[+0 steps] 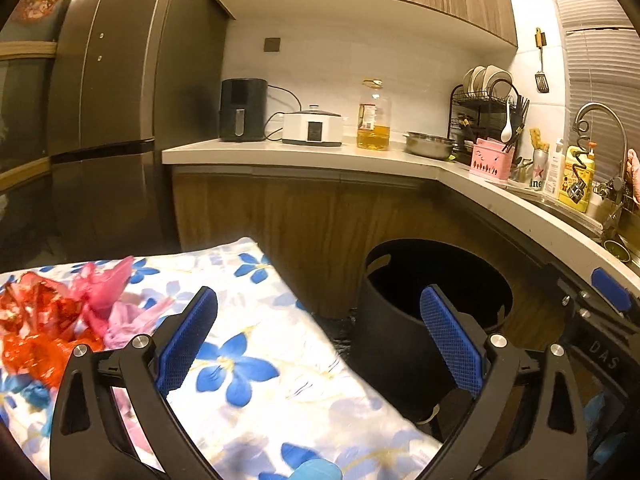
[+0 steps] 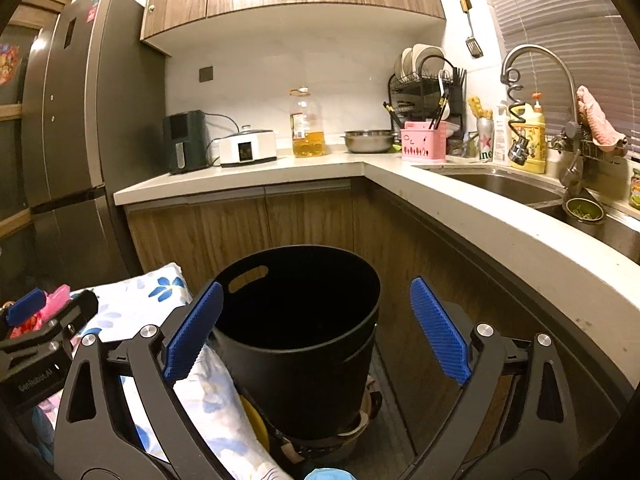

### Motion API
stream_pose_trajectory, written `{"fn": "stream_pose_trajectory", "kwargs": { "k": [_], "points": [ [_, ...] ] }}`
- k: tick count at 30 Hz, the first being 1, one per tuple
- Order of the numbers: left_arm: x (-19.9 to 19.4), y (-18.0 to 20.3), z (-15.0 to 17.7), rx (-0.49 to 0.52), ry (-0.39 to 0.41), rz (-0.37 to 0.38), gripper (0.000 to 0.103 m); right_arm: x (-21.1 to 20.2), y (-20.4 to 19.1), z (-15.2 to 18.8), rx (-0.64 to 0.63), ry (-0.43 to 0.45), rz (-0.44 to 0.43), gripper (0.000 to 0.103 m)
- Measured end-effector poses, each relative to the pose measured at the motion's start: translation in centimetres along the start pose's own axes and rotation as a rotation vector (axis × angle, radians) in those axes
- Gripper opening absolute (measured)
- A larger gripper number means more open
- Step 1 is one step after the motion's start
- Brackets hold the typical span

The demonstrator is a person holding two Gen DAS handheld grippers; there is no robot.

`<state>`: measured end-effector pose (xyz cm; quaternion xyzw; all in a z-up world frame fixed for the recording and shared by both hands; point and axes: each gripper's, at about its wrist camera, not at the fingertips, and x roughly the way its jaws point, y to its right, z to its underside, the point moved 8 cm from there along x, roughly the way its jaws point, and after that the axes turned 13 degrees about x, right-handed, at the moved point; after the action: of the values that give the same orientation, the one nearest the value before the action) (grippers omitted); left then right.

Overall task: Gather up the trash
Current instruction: 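Move both open tools back over the remaining trash on the table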

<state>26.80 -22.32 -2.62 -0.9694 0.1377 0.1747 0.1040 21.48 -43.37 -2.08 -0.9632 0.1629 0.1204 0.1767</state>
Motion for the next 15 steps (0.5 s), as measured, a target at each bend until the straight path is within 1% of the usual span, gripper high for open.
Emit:
{"fn": "stream_pose_trajectory", "kwargs": {
  "k": [6, 15],
  "points": [
    [-2.2, -1.0, 0.9, -0.011, -0.003, -0.016, 0.097, -2.5, -0.9, 0.5, -0.023, 0.021, -0.003, 0.094],
    [-5.4, -2.5, 1.7, -0.014, 0.018, -0.061, 0.097, -5.0, -2.1, 1.9, -0.019, 0.006, -0.031, 0.094]
  ]
}}
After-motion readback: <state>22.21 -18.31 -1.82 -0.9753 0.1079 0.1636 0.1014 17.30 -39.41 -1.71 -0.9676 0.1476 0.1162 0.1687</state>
